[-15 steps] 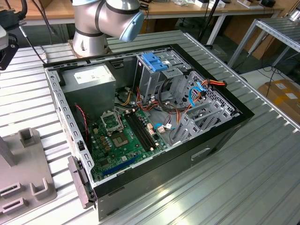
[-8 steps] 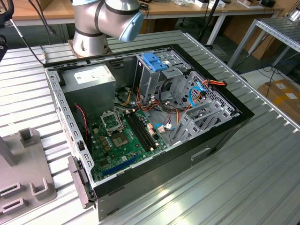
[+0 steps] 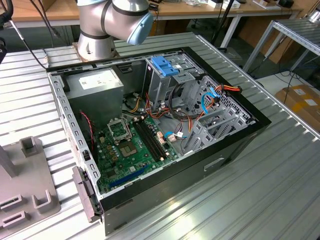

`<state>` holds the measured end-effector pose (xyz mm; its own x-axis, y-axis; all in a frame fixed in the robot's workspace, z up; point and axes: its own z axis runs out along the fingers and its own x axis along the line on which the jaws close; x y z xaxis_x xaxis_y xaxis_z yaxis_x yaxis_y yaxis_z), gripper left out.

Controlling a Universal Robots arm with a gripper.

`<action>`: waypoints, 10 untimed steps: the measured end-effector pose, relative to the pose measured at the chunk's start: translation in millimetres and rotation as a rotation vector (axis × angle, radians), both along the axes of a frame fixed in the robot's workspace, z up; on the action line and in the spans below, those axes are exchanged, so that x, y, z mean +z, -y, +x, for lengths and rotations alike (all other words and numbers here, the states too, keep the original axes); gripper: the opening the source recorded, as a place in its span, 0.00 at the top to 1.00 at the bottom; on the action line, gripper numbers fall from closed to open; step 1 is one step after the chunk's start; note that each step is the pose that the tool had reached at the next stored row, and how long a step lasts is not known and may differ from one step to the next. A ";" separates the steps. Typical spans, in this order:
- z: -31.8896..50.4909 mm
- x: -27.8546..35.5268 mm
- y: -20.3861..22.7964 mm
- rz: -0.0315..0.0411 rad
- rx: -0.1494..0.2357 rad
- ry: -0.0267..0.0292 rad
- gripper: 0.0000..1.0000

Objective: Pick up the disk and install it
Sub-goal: 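Reach for the disk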

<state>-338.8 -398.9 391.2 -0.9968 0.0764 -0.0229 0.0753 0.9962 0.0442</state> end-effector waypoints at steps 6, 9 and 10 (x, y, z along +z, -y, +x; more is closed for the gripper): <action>-17.4 -0.1 0.0 0.0001 0.000 0.0001 0.89; -26.9 -0.1 0.0 0.0000 0.000 0.0001 0.89; -33.1 -0.1 0.0 0.0000 0.000 0.0002 0.89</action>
